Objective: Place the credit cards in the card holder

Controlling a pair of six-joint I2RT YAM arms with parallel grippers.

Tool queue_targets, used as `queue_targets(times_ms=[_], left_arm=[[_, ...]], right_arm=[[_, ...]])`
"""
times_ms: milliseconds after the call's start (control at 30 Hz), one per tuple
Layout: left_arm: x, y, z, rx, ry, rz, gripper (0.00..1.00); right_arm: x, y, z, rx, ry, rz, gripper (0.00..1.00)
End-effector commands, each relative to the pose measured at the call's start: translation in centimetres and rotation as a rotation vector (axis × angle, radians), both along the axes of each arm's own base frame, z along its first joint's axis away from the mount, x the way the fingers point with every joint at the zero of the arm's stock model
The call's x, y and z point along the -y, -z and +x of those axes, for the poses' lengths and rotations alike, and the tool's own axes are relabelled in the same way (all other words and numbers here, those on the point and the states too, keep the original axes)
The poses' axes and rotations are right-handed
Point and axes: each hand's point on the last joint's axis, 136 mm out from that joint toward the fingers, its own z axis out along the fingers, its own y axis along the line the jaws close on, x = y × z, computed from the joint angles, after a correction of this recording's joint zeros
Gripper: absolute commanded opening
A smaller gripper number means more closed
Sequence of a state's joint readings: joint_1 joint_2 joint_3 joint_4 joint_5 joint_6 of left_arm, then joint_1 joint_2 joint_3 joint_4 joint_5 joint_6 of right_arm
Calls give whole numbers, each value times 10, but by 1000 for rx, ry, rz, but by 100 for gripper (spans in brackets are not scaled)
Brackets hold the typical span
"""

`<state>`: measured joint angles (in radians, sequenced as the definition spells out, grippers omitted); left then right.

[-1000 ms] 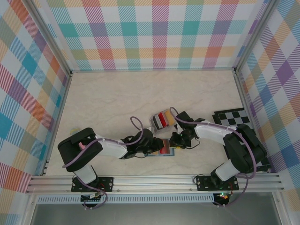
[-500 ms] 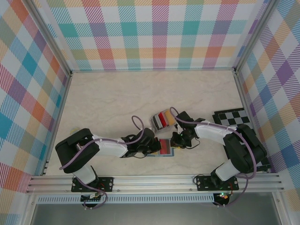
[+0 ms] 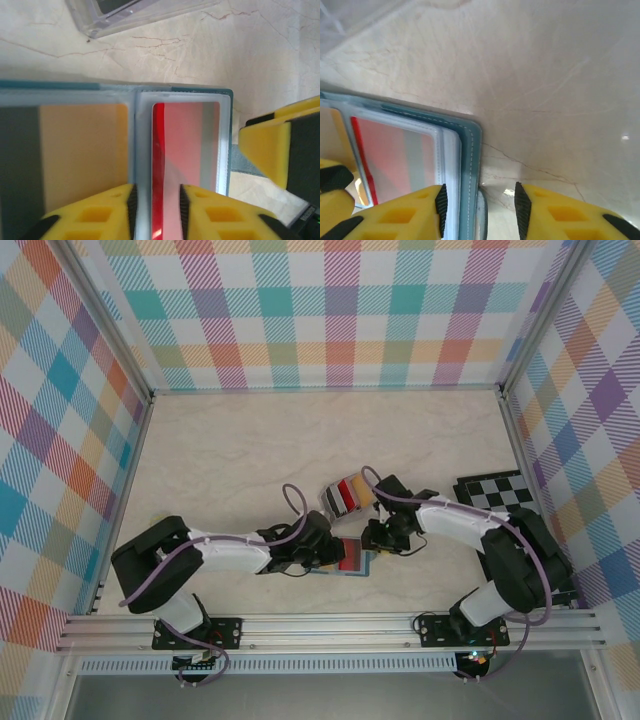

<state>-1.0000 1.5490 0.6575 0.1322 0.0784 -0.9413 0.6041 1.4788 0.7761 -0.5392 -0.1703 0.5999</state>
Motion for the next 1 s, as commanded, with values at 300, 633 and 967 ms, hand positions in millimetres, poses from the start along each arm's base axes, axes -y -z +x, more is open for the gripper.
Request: queue_targets(times_ms=[300, 633, 967], left_arm=[[-66, -47, 25, 83, -214, 56, 45], [-125, -54, 75, -26, -465, -112, 57], [-122, -47, 95, -75, -481, -143, 61]], right_arm=[[-12, -88, 42, 263, -103, 9, 53], [-71, -88, 88, 386, -304, -265, 46], [-88, -64, 112, 404, -372, -426, 45]])
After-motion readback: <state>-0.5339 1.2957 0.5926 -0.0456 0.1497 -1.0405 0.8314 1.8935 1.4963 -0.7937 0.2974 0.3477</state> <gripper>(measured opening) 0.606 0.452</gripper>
